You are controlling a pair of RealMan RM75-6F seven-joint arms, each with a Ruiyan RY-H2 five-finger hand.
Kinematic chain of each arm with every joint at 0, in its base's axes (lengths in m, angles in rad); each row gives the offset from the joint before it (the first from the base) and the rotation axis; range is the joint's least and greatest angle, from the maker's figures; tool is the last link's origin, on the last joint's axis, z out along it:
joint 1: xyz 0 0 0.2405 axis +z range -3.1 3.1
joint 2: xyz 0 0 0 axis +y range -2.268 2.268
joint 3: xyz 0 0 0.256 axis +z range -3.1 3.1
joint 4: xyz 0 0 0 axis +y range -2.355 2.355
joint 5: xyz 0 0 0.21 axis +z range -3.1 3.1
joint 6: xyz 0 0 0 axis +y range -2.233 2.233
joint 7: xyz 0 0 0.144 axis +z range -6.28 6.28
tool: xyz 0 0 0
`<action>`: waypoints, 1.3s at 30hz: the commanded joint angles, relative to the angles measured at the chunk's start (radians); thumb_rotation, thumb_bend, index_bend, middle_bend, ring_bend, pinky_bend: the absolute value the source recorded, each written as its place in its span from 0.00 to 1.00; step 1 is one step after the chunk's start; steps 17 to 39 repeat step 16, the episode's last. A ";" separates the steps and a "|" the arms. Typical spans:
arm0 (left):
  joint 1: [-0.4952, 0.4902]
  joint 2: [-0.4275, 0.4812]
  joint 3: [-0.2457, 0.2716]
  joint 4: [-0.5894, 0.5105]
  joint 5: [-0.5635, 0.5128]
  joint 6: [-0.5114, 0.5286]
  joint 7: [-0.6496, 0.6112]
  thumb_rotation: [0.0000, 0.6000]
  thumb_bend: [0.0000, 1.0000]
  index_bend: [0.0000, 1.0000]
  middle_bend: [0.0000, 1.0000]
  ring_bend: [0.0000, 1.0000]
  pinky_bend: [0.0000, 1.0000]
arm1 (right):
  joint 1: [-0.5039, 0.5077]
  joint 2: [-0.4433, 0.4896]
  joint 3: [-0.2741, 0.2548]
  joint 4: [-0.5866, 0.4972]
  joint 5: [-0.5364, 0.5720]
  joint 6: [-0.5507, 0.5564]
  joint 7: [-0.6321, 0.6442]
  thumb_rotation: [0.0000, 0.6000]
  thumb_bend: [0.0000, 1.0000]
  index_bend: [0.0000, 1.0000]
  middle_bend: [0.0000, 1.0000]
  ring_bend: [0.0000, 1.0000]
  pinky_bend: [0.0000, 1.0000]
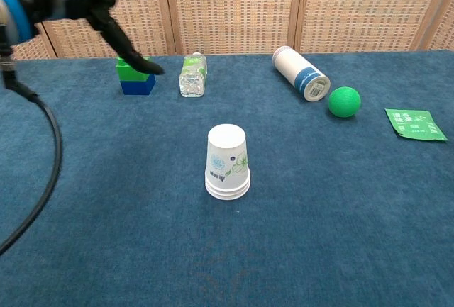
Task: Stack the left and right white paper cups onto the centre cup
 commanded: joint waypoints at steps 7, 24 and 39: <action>0.432 0.128 0.213 0.095 0.096 0.365 -0.262 1.00 0.13 0.00 0.00 0.00 0.00 | -0.010 0.010 -0.007 -0.058 0.011 -0.022 -0.063 1.00 0.00 0.00 0.00 0.00 0.00; 0.536 0.133 0.222 0.253 0.146 0.380 -0.443 1.00 0.13 0.00 0.00 0.00 0.00 | -0.012 0.010 -0.005 -0.074 0.020 -0.038 -0.090 1.00 0.00 0.00 0.00 0.00 0.00; 0.536 0.133 0.222 0.253 0.146 0.380 -0.443 1.00 0.13 0.00 0.00 0.00 0.00 | -0.012 0.010 -0.005 -0.074 0.020 -0.038 -0.090 1.00 0.00 0.00 0.00 0.00 0.00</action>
